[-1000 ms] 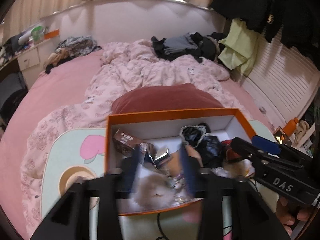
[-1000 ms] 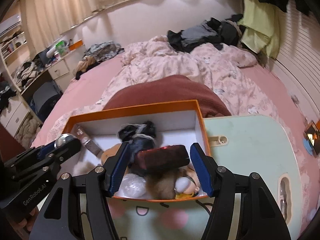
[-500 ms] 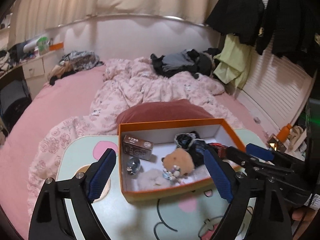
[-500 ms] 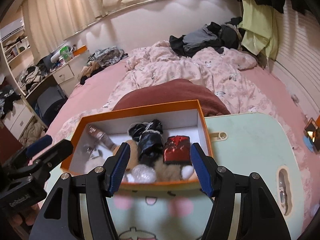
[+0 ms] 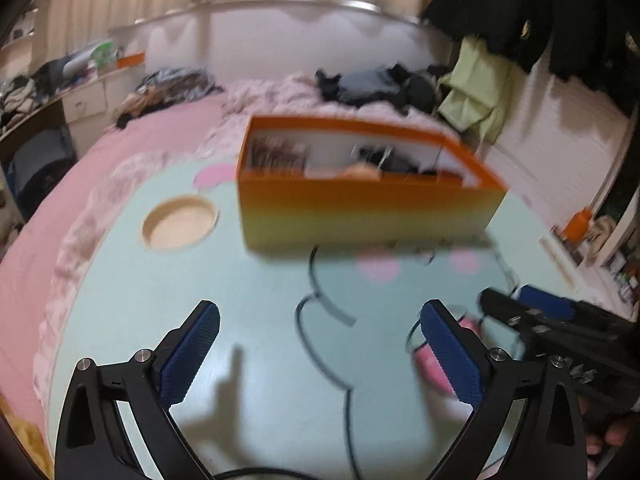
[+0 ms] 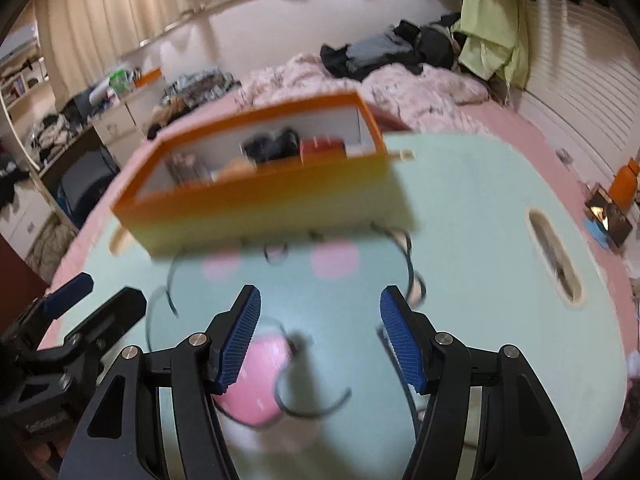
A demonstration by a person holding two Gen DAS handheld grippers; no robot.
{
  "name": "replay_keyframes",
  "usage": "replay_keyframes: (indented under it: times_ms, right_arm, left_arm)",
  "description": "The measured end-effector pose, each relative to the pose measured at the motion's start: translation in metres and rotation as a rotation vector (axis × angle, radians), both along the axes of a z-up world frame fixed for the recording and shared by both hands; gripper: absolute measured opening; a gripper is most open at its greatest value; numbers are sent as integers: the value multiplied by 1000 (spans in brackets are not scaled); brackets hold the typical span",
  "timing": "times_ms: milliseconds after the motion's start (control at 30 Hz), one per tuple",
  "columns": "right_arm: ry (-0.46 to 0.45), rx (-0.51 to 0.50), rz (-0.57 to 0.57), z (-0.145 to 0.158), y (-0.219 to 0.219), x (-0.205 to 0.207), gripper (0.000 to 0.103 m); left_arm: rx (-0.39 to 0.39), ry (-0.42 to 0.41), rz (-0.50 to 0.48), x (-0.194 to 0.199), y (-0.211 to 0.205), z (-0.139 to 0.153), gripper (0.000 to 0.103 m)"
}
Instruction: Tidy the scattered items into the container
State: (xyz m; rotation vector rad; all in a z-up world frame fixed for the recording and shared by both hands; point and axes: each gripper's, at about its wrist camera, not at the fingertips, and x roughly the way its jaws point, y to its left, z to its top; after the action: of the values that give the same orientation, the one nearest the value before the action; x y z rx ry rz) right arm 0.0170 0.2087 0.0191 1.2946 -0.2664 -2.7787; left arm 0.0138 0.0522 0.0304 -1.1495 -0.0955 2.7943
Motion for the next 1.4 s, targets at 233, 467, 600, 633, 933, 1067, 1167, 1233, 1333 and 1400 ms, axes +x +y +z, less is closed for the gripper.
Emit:
replay_keyframes:
  times_ms: [233,467,600,633,933,1067,1167,1233,1333,1400]
  right_arm:
    - [-7,31,6,-10,-2,5,63]
    - [1,173,8,-17,-16,7,76]
    - [-2,176,-15,-19,-12,7,85]
    - [-3,175,-19,-20,-11,7,87]
    - [-3,176,-21,-21,-10,7,88]
    - [-3,176,-21,-21,-10,7,88]
    - [-3,176,-21,-21,-10,7,89]
    - [-2,176,-21,-21,-10,7,89]
    - [-3,176,-21,-21,-10,7,89]
    - [-3,176,-21,-21,-10,7,89]
  left_arm:
    - [-76,-99,36,-4,3,-22,101]
    - [-108,-108,44,-4,5,-25,102]
    - [-108,-105,45,-4,5,-24,103]
    - [-108,-104,43,-3,5,-24,103]
    - [-109,-106,42,-3,6,-23,103]
    - [-108,-107,41,-4,5,-23,103]
    - [-108,-106,43,-3,6,-23,103]
    - [-109,-106,42,-4,6,-23,103]
    - [-108,-107,42,-3,5,-23,103]
    - [-109,-107,42,-4,6,-23,103]
